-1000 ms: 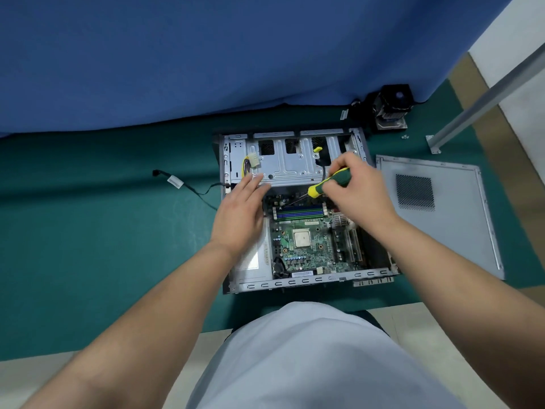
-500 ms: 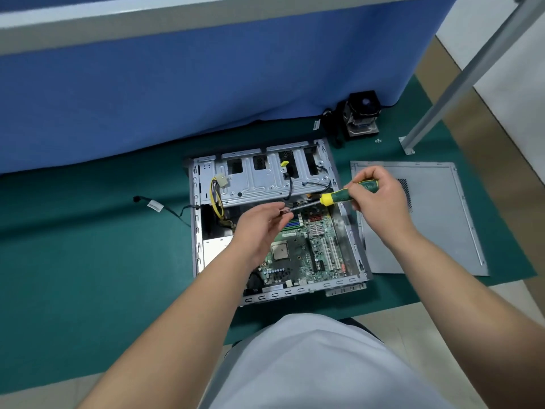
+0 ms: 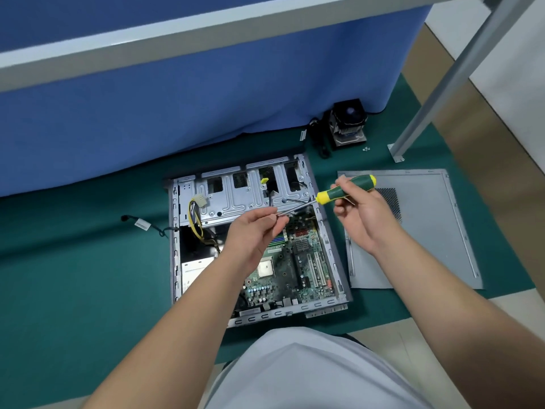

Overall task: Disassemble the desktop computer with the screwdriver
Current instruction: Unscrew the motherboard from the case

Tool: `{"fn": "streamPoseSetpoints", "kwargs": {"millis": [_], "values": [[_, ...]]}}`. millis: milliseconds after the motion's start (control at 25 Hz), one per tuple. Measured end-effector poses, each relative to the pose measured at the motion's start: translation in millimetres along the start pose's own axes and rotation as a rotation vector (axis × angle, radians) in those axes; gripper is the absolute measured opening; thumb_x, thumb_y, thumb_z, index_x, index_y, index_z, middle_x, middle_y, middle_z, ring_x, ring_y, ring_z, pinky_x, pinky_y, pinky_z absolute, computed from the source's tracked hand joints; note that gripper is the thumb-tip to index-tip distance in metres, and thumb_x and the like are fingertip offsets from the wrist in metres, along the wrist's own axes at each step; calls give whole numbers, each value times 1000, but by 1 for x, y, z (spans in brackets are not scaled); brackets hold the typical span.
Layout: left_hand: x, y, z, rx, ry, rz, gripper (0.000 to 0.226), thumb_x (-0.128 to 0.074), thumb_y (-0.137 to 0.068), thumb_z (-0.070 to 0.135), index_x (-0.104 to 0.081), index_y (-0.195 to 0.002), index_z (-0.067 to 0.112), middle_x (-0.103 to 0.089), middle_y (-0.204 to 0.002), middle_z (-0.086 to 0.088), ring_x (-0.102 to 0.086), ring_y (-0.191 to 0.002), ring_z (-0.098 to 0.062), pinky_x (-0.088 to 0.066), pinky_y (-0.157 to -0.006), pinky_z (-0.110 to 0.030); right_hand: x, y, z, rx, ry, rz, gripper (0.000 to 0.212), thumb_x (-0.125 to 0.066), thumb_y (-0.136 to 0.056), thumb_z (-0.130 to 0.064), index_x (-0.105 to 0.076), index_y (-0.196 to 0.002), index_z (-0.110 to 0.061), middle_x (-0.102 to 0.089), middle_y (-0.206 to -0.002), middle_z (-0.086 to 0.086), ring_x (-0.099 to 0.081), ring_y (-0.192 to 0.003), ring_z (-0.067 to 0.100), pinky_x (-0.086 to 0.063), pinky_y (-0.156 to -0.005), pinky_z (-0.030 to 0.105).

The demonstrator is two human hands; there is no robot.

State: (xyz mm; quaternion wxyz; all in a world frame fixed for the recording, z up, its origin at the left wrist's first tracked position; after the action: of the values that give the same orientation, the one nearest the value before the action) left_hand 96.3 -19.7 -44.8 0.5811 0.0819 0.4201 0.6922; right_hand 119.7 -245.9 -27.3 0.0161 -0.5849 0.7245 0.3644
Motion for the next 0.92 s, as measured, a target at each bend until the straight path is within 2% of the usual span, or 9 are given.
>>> {"fn": "streamPoseSetpoints", "kwargs": {"millis": [120, 200, 280, 400, 480, 560, 600, 720, 920], "values": [[-4, -4, 4, 13, 12, 18, 23, -64, -96, -6, -59, -118, -5, -76, -104, -23, -76, -101, -30, -62, -80, -27, -1, -9, -20, 112, -65, 28, 12, -72, -94, -18, -63, -101, -15, -72, -90, 3, -68, -86, 15, -54, -83, 31], [-11, -6, 8, 11, 14, 0, 26, -70, -93, 1, -60, -116, -5, -76, -104, -23, -76, -100, -28, -62, -78, -25, -4, -11, -39, 214, -116, -43, 8, -72, -94, -14, -64, -93, -16, -73, -91, 9, -71, -93, 25, -57, -94, 43], [-22, -7, 11, 3, -12, -54, 29, -73, -92, 9, -63, -114, -6, -76, -106, -21, -76, -97, -23, -60, -77, -22, -9, -13, -56, 301, -39, -126, 11, -73, -87, -11, -66, -82, -18, -70, -89, 11, -68, -80, 26, -58, -81, 40], [-39, -9, 14, 26, 63, -85, 30, -71, -93, 12, -65, -116, -6, -76, -107, -22, -76, -96, -23, -60, -76, -21, -13, -17, -58, 375, 423, -188, 18, -76, -83, -11, -63, -78, -23, -61, -76, 2, -51, -59, 15, -45, -59, 27], [-51, -10, 13, 57, 124, -87, 30, -69, -95, 11, -63, -117, -8, -75, -107, -24, -77, -95, -23, -61, -73, -22, -14, -18, -46, 375, 725, -232, 17, -79, -86, -16, -66, -81, -24, -64, -72, -3, -54, -60, 8, -45, -58, 21], [-62, -13, 10, 89, 145, -88, 28, -69, -95, 13, -63, -115, -6, -75, -108, -24, -77, -94, -24, -62, -73, -25, -14, -20, -34, 370, 909, -262, 11, -81, -85, -25, -70, -85, -27, -70, -78, 2, -59, -66, 12, -48, -62, 23], [-66, -15, 9, 104, 139, -93, 27, -69, -95, 14, -64, -114, -5, -75, -109, -24, -77, -94, -24, -63, -76, -28, -13, -20, -29, 377, 948, -268, 10, -80, -85, -28, -71, -85, -31, -70, -79, 2, -60, -68, 14, -49, -63, 25], [-77, -20, 4, 148, 114, -104, 28, -71, -94, 20, -72, -111, -2, -75, -113, -21, -76, -98, -24, -63, -82, -34, -10, -23, -20, 426, 957, -268, 10, -81, -85, -28, -72, -87, -33, -73, -79, -8, -66, -73, 8, -51, -66, 19], [-94, -31, -3, 177, 78, -68, 27, -74, -92, 25, -80, -104, 1, -76, -112, -18, -77, -97, -24, -62, -80, -34, 3, -38, -14, 472, 938, -194, 10, -82, -85, -29, -72, -87, -32, -72, -82, -11, -68, -77, 7, -54, -69, 19]]}}
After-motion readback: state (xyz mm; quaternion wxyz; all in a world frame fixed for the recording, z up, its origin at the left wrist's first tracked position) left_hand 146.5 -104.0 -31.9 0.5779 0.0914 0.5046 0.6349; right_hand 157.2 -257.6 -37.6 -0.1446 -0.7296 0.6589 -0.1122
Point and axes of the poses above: each hand's wrist, its own y-axis away from the middle knuckle, its own x-axis out of the back of the hand, z = x × y, the point moved 1 cm from there along -y, towards the middle knuckle
